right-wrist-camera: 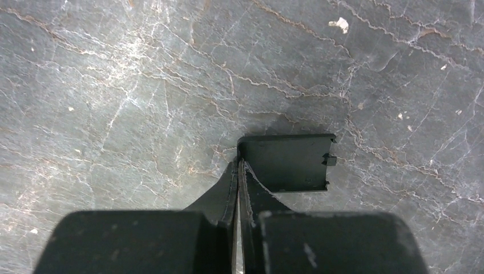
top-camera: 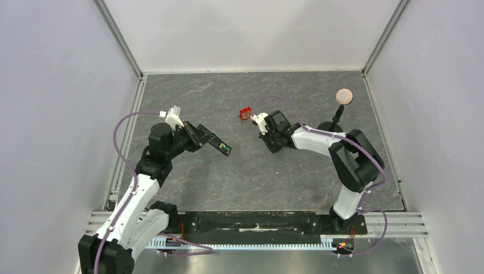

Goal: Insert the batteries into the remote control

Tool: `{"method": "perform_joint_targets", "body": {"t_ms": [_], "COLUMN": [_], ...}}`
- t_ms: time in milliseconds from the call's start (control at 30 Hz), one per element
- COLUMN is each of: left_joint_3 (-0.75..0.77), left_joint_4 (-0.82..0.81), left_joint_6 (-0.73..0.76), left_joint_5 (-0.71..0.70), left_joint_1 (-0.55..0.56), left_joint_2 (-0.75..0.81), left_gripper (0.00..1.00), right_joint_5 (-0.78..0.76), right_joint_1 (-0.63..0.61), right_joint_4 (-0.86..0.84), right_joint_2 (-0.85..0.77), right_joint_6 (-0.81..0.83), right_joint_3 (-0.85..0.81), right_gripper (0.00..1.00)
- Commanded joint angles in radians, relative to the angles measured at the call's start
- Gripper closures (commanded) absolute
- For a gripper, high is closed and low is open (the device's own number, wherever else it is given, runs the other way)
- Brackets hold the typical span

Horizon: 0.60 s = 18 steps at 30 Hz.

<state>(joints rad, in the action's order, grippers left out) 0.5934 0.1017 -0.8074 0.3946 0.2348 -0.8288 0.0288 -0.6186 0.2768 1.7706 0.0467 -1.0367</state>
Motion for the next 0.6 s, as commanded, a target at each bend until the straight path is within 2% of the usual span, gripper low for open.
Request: {"method": "perform_joint_targets", "body": {"t_ms": [0,133,267,433,567], "left_joint_3": [0.004,-0.009,-0.030,-0.071,-0.080], "left_joint_4": [-0.054,-0.096,-0.214,-0.391,-0.487], "left_joint_6": [-0.049,-0.126,-0.266,-0.490,-0.601], "left_joint_5": [0.001,0.007,-0.001,-0.027,-0.050], "left_joint_1": [-0.006,-0.006,-0.006,-0.005,0.001], "left_joint_2": [0.026,0.044,0.073,0.087,0.087], "left_gripper": [0.98,0.98,0.98,0.98,0.98], "right_joint_5": [0.024,0.115,0.234,0.399,0.454], "right_joint_1": [0.002,0.002,0.002,0.002,-0.001], "right_joint_4": [-0.035,-0.072,-0.203,-0.588,-0.884], "right_joint_2": [-0.034,-0.182,-0.366,-0.559,-0.630], "right_joint_6": [-0.096,-0.229,-0.430,-0.800,-1.024], "right_joint_3": [-0.025,-0.039,-0.011,0.132,0.207], "right_gripper": [1.00,1.00,1.00,1.00,1.00]}}
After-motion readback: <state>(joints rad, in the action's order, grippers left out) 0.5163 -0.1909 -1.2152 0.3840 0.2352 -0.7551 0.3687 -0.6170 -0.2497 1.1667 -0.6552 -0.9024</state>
